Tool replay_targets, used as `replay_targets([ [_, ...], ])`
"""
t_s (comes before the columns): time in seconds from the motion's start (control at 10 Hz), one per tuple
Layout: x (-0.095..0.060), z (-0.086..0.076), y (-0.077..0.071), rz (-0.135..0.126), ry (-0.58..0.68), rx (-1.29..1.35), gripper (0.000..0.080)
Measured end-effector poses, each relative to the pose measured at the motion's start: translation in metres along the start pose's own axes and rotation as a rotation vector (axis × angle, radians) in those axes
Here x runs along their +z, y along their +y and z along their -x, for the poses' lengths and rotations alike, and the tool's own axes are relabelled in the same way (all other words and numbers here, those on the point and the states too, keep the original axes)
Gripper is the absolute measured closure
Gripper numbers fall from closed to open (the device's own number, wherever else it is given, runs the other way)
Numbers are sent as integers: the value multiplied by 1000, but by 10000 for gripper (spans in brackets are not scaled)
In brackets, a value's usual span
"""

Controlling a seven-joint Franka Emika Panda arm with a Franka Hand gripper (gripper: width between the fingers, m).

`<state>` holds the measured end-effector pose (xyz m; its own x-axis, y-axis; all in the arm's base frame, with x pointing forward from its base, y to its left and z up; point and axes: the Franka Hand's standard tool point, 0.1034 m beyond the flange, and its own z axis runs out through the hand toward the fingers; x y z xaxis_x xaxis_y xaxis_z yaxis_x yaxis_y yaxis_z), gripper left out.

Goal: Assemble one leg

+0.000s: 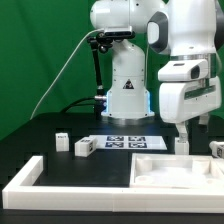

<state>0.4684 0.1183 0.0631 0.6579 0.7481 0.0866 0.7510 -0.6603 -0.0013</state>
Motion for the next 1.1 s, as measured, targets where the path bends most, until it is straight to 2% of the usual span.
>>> replay_targets([
  [0.3,5,-16,-34,-17,-1,364,151],
  [0.4,7,-25,-48,-27,-2,511,151],
  [0.5,7,-32,-55,-40,1,612,151],
  [0.6,7,-32,-56,-49,1,662,151],
  [0.9,8,-31,-57,-53,-14,658,151],
  [1.0,11,-27,-65,-59,-36,650,151],
  [1.1,14,-21,-73,-80,-119,639,151],
])
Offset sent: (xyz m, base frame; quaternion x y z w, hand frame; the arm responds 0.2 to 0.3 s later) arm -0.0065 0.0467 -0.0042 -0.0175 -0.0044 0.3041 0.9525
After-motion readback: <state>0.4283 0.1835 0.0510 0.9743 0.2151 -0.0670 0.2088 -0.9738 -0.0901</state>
